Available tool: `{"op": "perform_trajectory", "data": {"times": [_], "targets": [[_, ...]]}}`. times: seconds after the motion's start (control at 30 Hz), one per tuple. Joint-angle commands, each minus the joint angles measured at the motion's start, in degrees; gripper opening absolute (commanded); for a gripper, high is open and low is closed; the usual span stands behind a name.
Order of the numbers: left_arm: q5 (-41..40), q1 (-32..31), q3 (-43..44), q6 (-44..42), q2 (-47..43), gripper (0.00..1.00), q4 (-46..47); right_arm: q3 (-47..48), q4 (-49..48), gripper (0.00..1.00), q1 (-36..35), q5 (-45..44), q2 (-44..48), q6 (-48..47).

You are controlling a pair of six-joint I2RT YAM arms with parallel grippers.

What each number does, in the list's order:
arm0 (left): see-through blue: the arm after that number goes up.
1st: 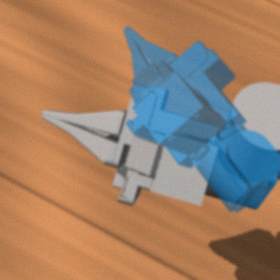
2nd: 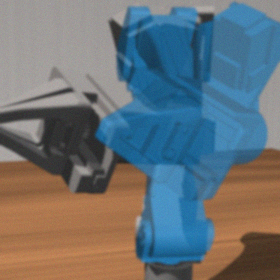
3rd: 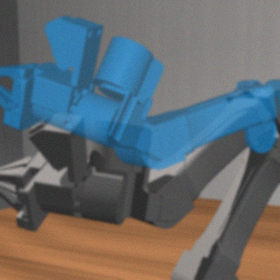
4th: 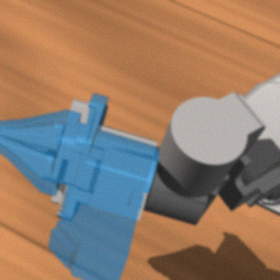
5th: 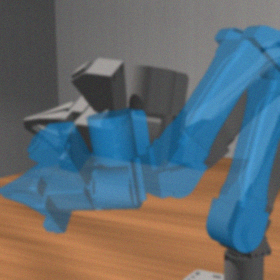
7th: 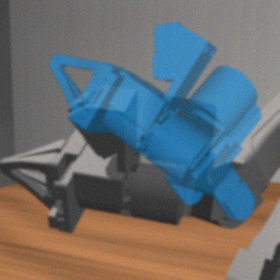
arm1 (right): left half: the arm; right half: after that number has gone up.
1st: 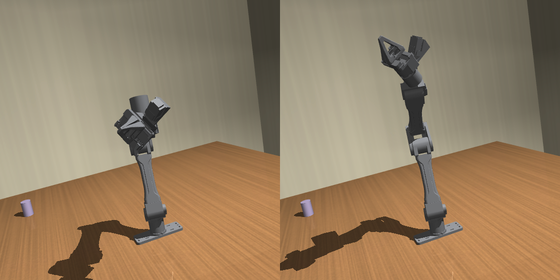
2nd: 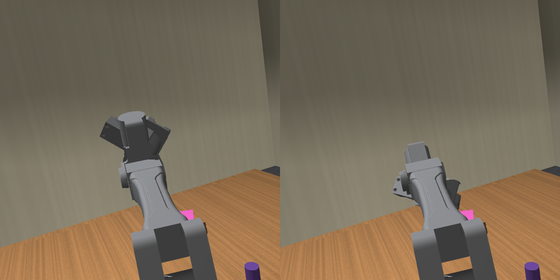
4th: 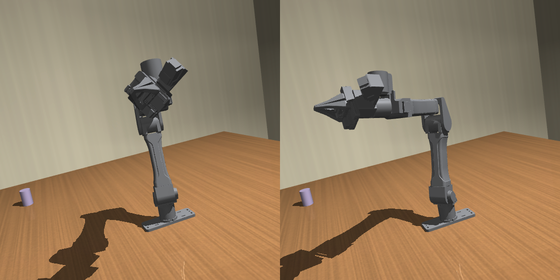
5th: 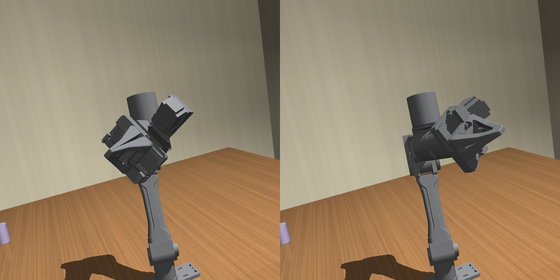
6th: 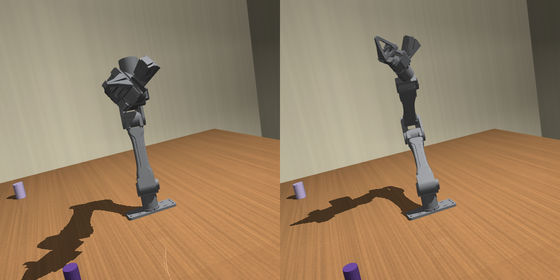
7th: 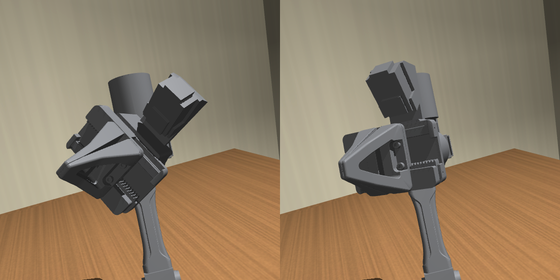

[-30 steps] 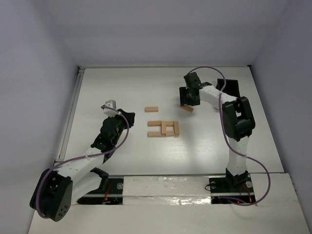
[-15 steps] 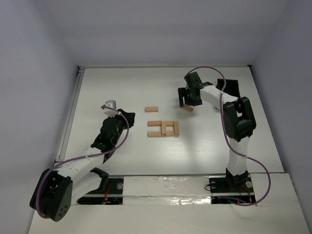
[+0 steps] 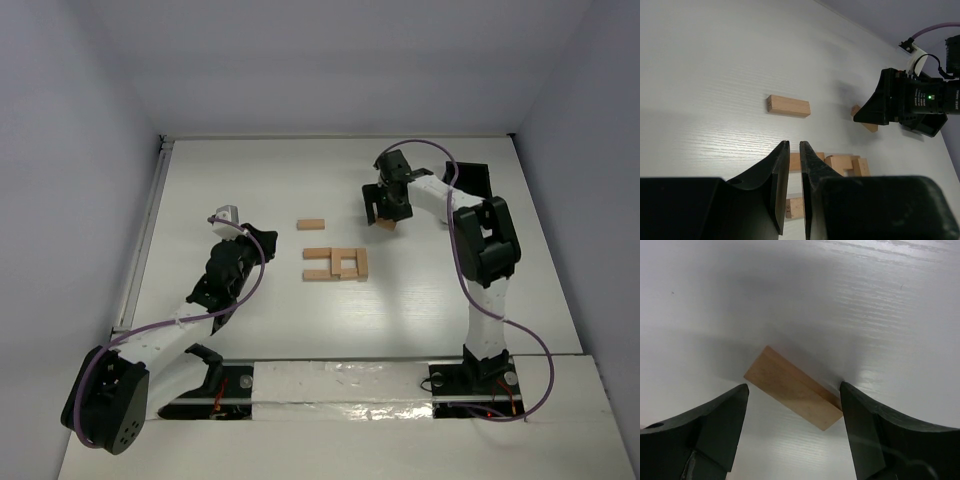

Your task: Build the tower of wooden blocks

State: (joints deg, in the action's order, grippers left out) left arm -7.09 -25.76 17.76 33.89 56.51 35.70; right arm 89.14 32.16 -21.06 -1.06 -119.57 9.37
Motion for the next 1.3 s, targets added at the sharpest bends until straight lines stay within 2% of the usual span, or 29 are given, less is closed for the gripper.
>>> {"op": "perform_trajectory", "data": {"times": [0.0,0.07,0.2,0.23,0.33,0.47,0.57,0.77,0.87,0.9,0.97,1.27], "targets": [[0.41,0.27,2.54,-0.49,-0.7,0.12,2.62,2.44,0.97,0.79,0.14,-1.75,-1.72,0.03],[0.5,0.27,2.63,-0.49,-0.61,0.12,2.62,1.91,0.27,0.74,0.14,-2.1,-1.81,0.83],[0.59,0.27,2.63,-0.49,-0.35,0.12,2.7,0.95,-0.78,0.41,0.14,-3.77,-0.93,3.72],[0.59,0.27,2.72,-0.49,-0.26,0.12,2.79,0.68,-1.48,0.4,0.14,-4.21,-0.58,5.47],[0.59,0.27,2.81,-0.49,0.09,0.12,2.71,-0.2,-2.1,0.39,0.14,-4.3,0.21,10.65],[0.5,0.27,2.81,-0.58,0.0,0.12,2.62,-1.34,-3.51,0.57,0.14,-3.69,0.83,14.89],[0.59,0.27,2.81,-0.58,-0.09,0.12,2.62,-2.39,-4.39,0.6,0.14,-3.77,1.62,14.98],[0.85,0.27,2.81,-0.49,-0.35,0.12,2.62,-2.49,-3.42,0.59,0.14,-8.43,3.11,13.4],[0.94,0.27,2.81,-0.49,-0.35,0.12,2.7,-1.87,-2.28,0.55,0.14,-10.19,2.5,12.61],[0.94,0.27,2.72,-0.49,-0.26,0.12,2.7,-1.69,-2.19,0.49,0.14,-11.06,2.24,12.52],[0.94,0.27,2.81,-0.4,-0.17,0.12,2.7,-1.6,-2.02,0.45,0.14,-11.51,1.89,12.34],[1.64,0.27,2.9,-0.4,0.7,0.12,3.14,-0.29,-0.79,0.46,0.14,-14.67,1.18,11.9]]}}
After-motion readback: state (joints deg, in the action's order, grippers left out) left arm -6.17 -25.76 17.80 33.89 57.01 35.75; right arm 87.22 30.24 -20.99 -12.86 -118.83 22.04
